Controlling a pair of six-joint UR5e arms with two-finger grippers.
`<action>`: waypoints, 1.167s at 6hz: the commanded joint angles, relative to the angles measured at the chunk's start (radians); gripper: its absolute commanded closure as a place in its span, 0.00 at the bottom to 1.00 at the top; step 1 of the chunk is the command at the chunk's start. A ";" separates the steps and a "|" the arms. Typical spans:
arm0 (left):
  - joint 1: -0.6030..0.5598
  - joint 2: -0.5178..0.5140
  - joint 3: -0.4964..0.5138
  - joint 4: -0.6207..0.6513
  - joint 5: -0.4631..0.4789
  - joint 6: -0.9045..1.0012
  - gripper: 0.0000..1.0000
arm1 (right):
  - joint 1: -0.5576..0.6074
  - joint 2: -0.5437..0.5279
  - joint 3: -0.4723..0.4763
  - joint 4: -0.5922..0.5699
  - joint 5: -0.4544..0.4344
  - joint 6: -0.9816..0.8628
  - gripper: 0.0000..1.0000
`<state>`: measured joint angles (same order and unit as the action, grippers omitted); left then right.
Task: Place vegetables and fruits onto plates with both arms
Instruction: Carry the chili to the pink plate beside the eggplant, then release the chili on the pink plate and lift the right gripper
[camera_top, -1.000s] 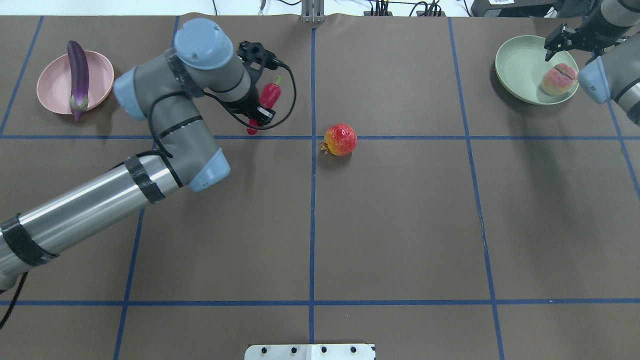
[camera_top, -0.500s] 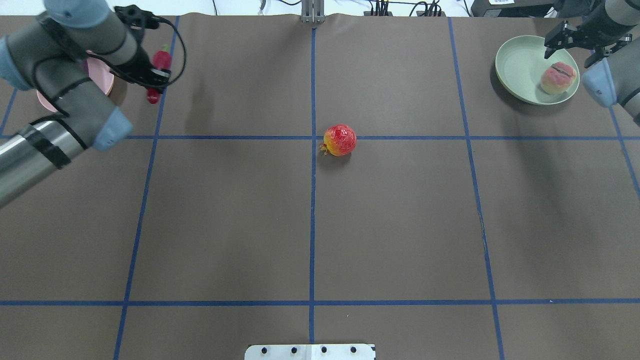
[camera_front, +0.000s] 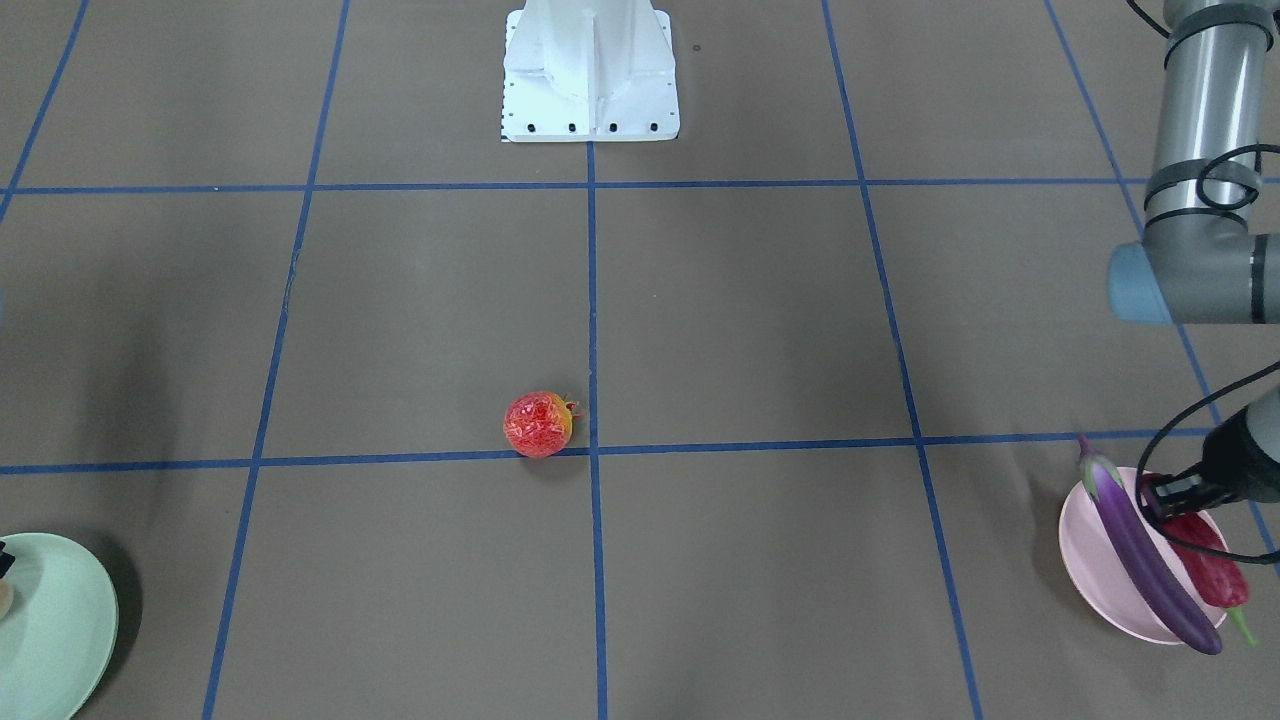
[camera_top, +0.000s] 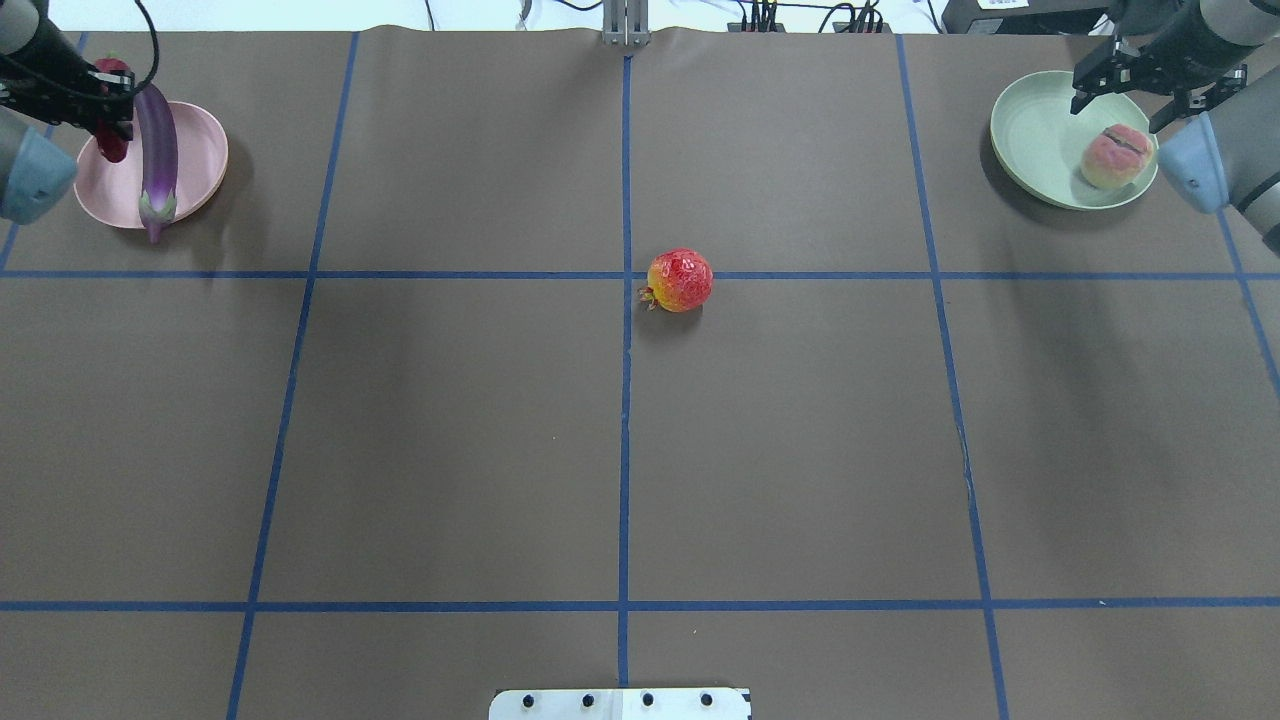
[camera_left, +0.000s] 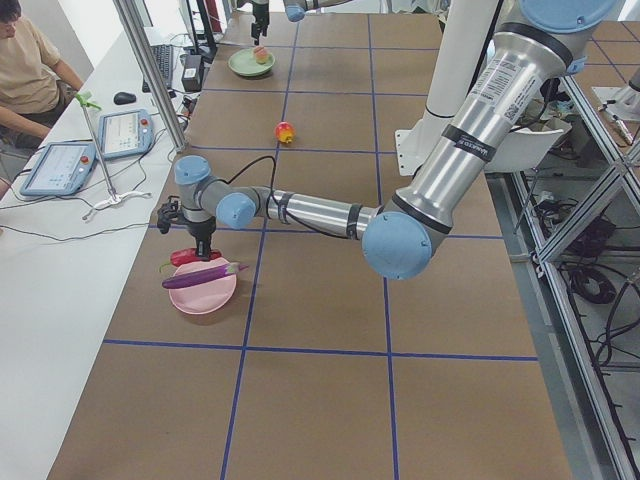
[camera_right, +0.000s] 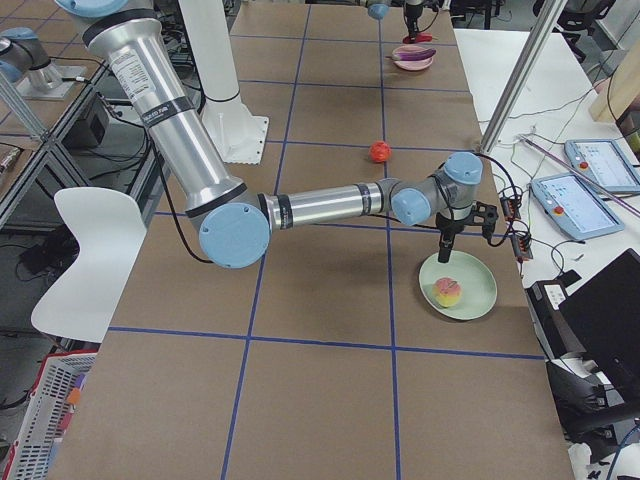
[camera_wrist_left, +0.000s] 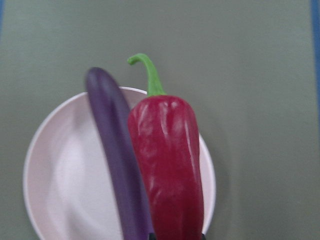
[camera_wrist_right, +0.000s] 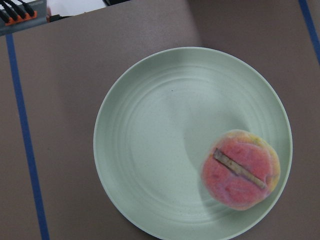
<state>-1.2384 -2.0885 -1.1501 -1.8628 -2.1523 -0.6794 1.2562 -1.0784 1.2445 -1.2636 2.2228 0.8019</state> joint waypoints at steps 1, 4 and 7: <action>-0.012 0.016 0.055 0.016 -0.003 -0.002 1.00 | -0.011 0.006 0.010 0.000 0.002 0.002 0.00; -0.006 0.016 0.082 0.007 -0.005 0.003 0.56 | -0.017 0.014 0.039 -0.032 0.002 0.017 0.00; -0.003 -0.010 0.083 0.005 -0.006 0.000 0.00 | -0.081 0.003 0.161 -0.048 0.014 0.222 0.00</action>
<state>-1.2422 -2.0882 -1.0630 -1.8589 -2.1573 -0.6781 1.2004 -1.0690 1.3537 -1.3094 2.2292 0.9371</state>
